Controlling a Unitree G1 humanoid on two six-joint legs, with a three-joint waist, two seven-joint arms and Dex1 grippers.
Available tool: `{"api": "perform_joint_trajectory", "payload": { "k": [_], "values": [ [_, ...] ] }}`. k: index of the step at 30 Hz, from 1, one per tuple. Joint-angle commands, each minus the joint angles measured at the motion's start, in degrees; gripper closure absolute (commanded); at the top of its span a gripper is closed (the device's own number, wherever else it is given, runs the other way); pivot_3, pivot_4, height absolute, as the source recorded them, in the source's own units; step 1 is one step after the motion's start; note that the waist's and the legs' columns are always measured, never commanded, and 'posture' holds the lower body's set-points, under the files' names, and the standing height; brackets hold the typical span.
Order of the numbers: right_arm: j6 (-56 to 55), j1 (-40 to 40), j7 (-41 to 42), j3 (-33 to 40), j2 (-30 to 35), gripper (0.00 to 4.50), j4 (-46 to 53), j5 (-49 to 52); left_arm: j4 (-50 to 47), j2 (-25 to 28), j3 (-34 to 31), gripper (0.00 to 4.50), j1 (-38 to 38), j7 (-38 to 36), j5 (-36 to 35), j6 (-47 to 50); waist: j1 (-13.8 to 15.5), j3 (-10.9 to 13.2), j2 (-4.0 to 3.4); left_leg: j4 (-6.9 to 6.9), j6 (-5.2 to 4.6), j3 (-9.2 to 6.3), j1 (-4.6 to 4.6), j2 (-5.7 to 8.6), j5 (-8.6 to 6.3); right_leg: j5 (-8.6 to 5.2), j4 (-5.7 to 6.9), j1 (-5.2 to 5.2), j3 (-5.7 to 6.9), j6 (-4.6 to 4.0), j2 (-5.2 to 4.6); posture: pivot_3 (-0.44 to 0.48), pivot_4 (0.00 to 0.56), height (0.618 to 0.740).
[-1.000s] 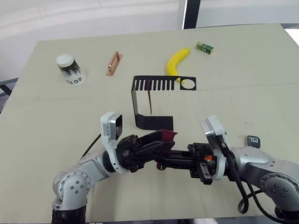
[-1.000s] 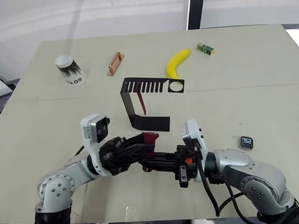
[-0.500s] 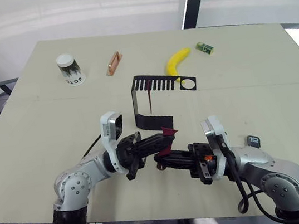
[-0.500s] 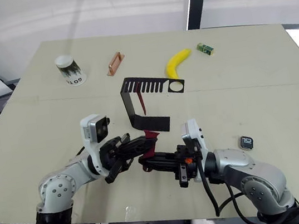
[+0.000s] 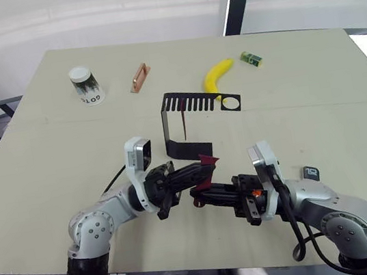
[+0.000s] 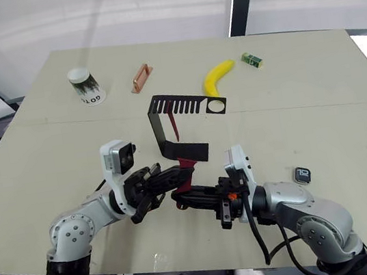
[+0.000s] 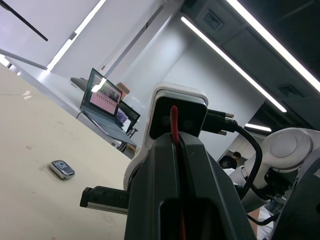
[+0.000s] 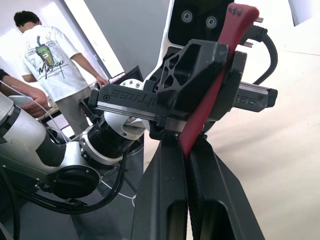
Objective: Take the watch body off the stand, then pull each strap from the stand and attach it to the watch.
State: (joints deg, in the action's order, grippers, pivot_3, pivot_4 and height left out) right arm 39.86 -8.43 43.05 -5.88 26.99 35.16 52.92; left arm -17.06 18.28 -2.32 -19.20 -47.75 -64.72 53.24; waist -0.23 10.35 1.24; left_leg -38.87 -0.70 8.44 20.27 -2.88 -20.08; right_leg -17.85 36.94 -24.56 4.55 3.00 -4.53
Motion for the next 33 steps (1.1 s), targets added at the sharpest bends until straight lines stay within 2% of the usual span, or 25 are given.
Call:
{"api": "perform_joint_trajectory", "payload": {
  "k": [1,7,10,13,14,16,17,20,22,27,33],
  "values": [
    [-0.13,0.37,0.47,-0.52,0.51,4.5,1.62,0.25,-2.0,-0.6,-1.28,4.45,-0.11,0.5,-1.42,-1.68,0.01,0.0,0.0,0.0,0.0,0.0,0.0,0.0,0.0,0.0,0.0,0.0,0.0,0.0,0.0,0.0,0.15,0.725],
    [0.67,1.1,-0.8,0.1,2.31,4.5,2.06,-0.68,-2.53,-1.08,-1.63,4.45,-1.01,1.07,-0.66,-3.37,0.03,0.0,0.0,0.0,0.0,0.0,0.0,0.0,0.0,0.0,0.0,0.0,0.0,0.0,0.0,0.0,0.15,0.725],
    [-0.13,2.09,-1.62,1.51,4.17,3.58,3.37,-2.32,-3.53,-0.04,-2.49,4.5,-1.02,0.92,-0.09,-4.64,0.08,0.0,0.0,0.0,0.0,0.0,0.01,0.0,0.0,0.0,-0.01,0.0,0.0,0.0,0.0,0.0,0.15,0.725],
    [-1.55,5.67,-1.93,6.29,7.16,2.12,6.05,-2.75,-4.15,2.89,-4.31,4.5,-0.78,0.2,1.59,-6.92,0.09,0.0,-0.01,0.01,0.0,-0.01,0.01,0.0,0.0,0.0,-0.02,0.0,0.0,0.0,-0.01,0.0,0.15,0.725],
    [-2.09,6.75,-2.41,7.72,7.72,1.5,6.57,-3.07,-4.08,3.77,-4.7,4.5,-0.68,-0.26,2.19,-7.72,0.07,0.0,0.0,0.02,0.0,-0.01,0.02,0.01,-0.01,0.0,-0.03,0.0,0.01,0.0,-0.01,0.0,0.15,0.725],
    [-2.59,11.15,-2.21,12.83,10.06,0.69,7.78,-3.17,-3.42,6.54,-5.96,4.5,-0.37,-1.68,3.63,-8.92,0.19,0.01,-0.01,0.01,0.01,-0.01,0.01,0.0,-0.01,0.0,-0.04,0.01,0.01,0.0,0.0,0.0,0.15,0.725],
    [-3.63,13.59,-1.89,15.31,11.05,0.14,8.15,-4.4,-2.9,7.76,-6.61,4.5,-0.27,-2.14,4.25,-9.52,0.2,0.01,-0.01,0.03,0.0,-0.01,0.02,0.02,-0.01,0.0,-0.05,0.01,0.01,0.0,-0.01,0.0,0.15,0.725],
    [-12.62,24.02,-0.15,25.19,12.03,0.05,7.03,-13.73,-0.54,12.35,-8.14,4.5,1.02,-4.97,10.8,-15.13,0.36,0.01,-0.01,0.03,-0.01,-0.01,0.02,0.02,-0.03,0.0,-0.09,0.03,0.01,0.0,0.0,0.0,0.15,0.725],
    [-16.42,29.81,0.41,31.57,10.49,0.05,5.9,-15.52,1.65,15.49,-8.08,4.5,2.76,-8.23,17.48,-21.8,0.58,0.0,-0.02,0.1,0.0,-0.01,0.01,0.04,-0.04,-0.01,-0.15,0.03,0.02,0.01,0.01,0.0,0.15,0.725],
    [-26.44,37.59,-4.96,43.92,1.69,0.05,1.46,-20.33,10.52,18.16,-11.64,4.5,5.75,-8.21,29.88,-37.95,0.2,0.0,-0.01,0.26,0.02,0.07,-0.01,0.01,-0.04,-0.01,-0.3,0.05,-0.01,0.01,0.04,0.0,0.15,0.725],
    [-41.59,47.83,-2.62,53.15,-4.92,0.05,-12.61,-27.73,16.92,20.95,-16.59,4.5,11.22,-8.8,35.03,-46.89,0.18,0.01,-0.04,0.79,0.1,0.09,-0.14,0.04,-0.03,-0.01,-0.43,-0.01,-0.06,0.0,0.0,0.0,0.15,0.725]
  ]
}}
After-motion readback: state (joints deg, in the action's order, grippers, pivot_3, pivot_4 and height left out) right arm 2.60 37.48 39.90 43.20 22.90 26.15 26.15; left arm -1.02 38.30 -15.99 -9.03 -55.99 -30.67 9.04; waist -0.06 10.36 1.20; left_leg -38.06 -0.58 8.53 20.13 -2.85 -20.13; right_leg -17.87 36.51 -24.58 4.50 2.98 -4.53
